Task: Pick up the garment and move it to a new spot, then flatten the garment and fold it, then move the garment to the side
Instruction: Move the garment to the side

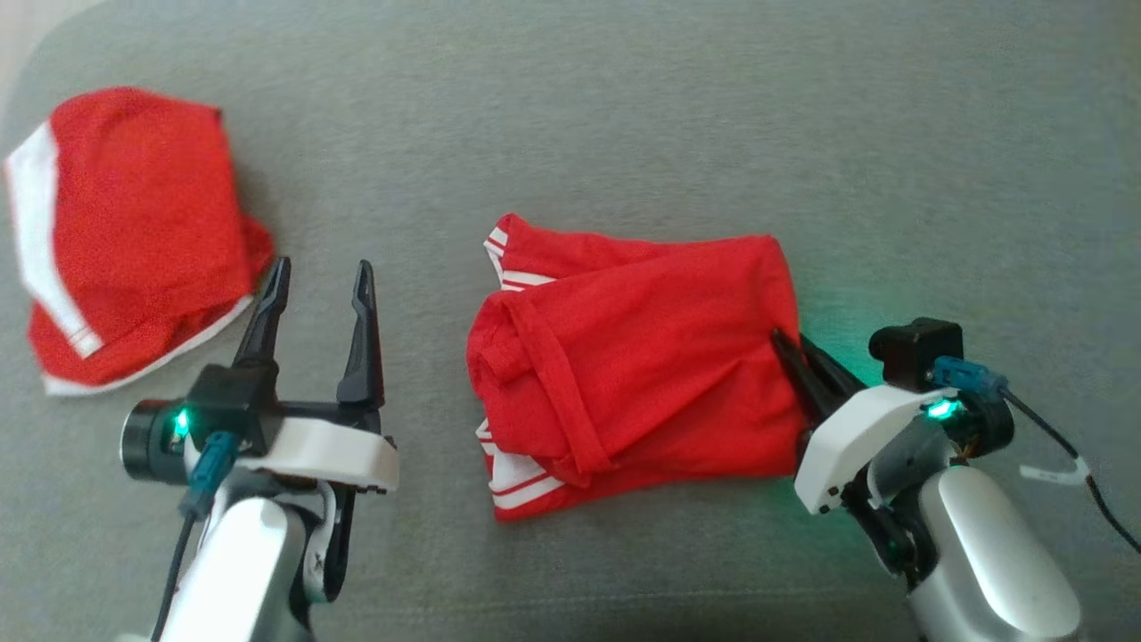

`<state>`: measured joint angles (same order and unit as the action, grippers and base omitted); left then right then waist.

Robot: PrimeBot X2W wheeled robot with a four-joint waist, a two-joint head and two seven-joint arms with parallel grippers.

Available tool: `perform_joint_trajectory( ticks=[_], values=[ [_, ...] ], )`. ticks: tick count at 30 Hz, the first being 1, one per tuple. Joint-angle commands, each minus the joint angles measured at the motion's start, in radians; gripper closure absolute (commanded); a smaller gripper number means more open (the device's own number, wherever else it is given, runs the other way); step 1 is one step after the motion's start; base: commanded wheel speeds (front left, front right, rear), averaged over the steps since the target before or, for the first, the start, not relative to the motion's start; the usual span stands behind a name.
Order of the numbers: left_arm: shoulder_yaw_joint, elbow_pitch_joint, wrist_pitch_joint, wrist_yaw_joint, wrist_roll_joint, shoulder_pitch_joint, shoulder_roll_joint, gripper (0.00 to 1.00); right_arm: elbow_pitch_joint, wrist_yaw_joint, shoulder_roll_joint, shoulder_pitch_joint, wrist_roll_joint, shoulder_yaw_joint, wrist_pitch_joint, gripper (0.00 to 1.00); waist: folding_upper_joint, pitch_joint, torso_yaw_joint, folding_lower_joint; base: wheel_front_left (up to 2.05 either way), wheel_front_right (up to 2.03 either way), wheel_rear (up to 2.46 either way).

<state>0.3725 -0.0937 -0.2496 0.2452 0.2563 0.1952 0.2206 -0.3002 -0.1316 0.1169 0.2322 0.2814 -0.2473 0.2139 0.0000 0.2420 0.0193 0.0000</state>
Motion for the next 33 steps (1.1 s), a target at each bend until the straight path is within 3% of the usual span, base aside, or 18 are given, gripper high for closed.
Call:
perform_joint_trajectory(
  ticks=[1, 13, 21, 33],
  values=[
    [-0.04, 0.036, -0.012, -0.005, -0.009, 0.026, 0.025, 0.0, 0.044, 0.001, 0.024, 0.012, 0.002, -0.017, -0.016, 1.0, 0.0, -0.007, -0.068, 0.0, 0.0, 0.0, 0.0],
    [-0.018, 0.075, -0.008, -0.032, -0.026, 0.069, 0.035, 0.0, 0.014, 0.001, 0.089, 0.11, 0.022, -0.013, -0.061, 1.0, 0.0, 0.048, -0.227, 0.0, 0.0, 0.0, 0.0],
    [0.014, 0.099, 0.013, -0.058, -0.053, 0.145, 0.048, 0.0, -0.072, 0.001, 0.114, 0.253, 0.038, 0.074, -0.155, 1.0, 0.0, 0.137, -0.282, 0.0, 0.0, 0.0, 0.0],
    [0.058, 0.168, 0.031, -0.101, -0.107, 0.279, 0.072, 0.0, -0.13, 0.001, 0.273, 0.423, 0.004, 0.24, -0.221, 1.0, 0.0, 0.272, -0.322, 0.0, 0.0, 0.0, 0.0]
  ],
)
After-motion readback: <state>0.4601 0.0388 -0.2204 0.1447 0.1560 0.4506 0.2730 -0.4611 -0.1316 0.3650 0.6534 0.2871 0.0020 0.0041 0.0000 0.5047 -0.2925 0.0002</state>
